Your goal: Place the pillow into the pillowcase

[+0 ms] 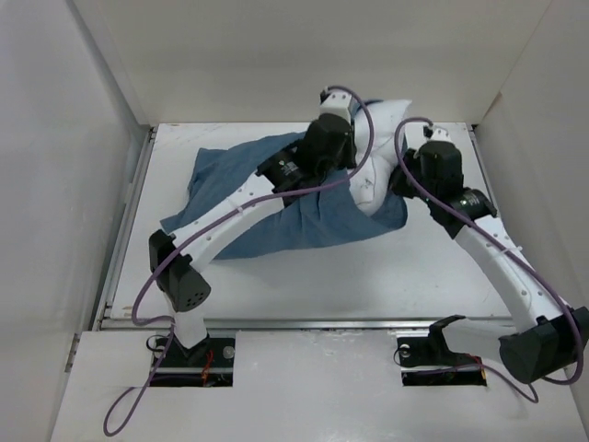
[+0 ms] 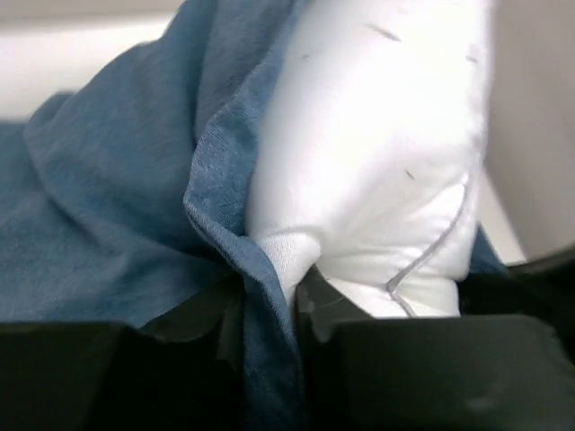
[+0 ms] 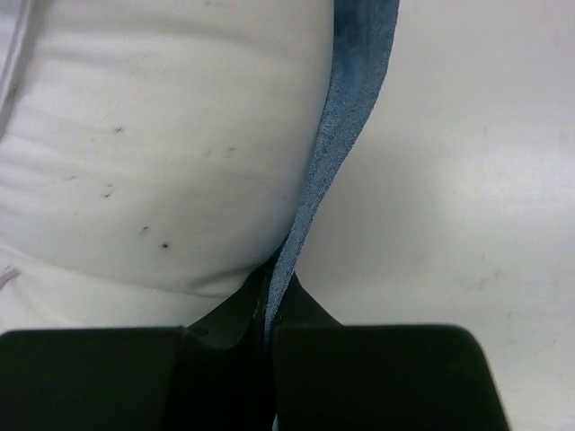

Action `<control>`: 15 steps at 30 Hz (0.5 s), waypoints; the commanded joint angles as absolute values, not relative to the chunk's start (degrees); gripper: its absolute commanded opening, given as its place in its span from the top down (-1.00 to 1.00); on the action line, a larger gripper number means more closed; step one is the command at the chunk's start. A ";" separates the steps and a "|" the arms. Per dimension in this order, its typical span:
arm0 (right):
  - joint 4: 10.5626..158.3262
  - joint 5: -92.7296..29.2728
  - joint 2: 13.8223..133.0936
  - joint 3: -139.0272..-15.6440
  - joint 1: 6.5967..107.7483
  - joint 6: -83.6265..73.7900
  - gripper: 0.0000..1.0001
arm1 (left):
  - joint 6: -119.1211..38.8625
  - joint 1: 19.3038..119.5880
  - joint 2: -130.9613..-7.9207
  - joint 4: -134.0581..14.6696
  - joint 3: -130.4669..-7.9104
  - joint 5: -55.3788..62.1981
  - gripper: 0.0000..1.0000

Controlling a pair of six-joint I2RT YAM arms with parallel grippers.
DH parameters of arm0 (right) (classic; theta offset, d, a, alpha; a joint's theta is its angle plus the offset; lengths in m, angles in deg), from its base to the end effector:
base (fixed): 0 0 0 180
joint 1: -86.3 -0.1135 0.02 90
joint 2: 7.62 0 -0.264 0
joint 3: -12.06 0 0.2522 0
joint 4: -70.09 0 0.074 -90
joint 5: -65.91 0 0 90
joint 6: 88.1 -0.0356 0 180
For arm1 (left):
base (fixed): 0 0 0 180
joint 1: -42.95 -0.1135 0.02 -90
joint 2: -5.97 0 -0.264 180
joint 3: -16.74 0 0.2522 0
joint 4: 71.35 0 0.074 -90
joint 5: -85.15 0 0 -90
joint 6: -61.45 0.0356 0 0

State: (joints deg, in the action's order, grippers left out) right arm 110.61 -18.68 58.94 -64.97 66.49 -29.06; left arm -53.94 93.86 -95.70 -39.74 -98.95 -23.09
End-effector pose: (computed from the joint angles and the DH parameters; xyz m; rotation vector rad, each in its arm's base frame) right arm 0.2436 0.0842 0.3467 0.2637 2.1063 0.4341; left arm 0.2740 -0.3196 0.4006 0.2014 1.8981 -0.6179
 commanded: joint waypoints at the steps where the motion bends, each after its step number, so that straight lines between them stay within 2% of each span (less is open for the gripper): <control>1: 98.96 -16.09 57.23 -80.34 67.58 -22.72 1.00 | -39.99 93.04 -95.73 -24.02 -111.16 -21.06 0.65; 4: 100.98 -17.50 59.34 -85.46 67.58 -21.39 1.00 | -36.29 93.04 -93.89 -25.16 -118.38 -17.87 0.36; 5: 100.99 -19.06 59.35 -85.46 67.58 -20.79 1.00 | -36.28 93.04 -93.27 -26.03 -118.92 -17.34 0.11; 8: 100.37 -19.78 58.83 -84.24 67.58 -20.78 1.00 | -34.97 93.04 -91.33 -27.18 -118.92 -17.33 -0.17; 15: 99.67 -22.07 57.77 -81.95 67.58 -20.78 1.00 | -36.11 93.04 -90.01 -26.48 -116.81 -17.33 -0.23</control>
State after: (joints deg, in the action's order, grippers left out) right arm 107.51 -21.04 59.99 -81.16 66.88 -21.70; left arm -37.85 93.14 -89.93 -31.07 -117.83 -17.47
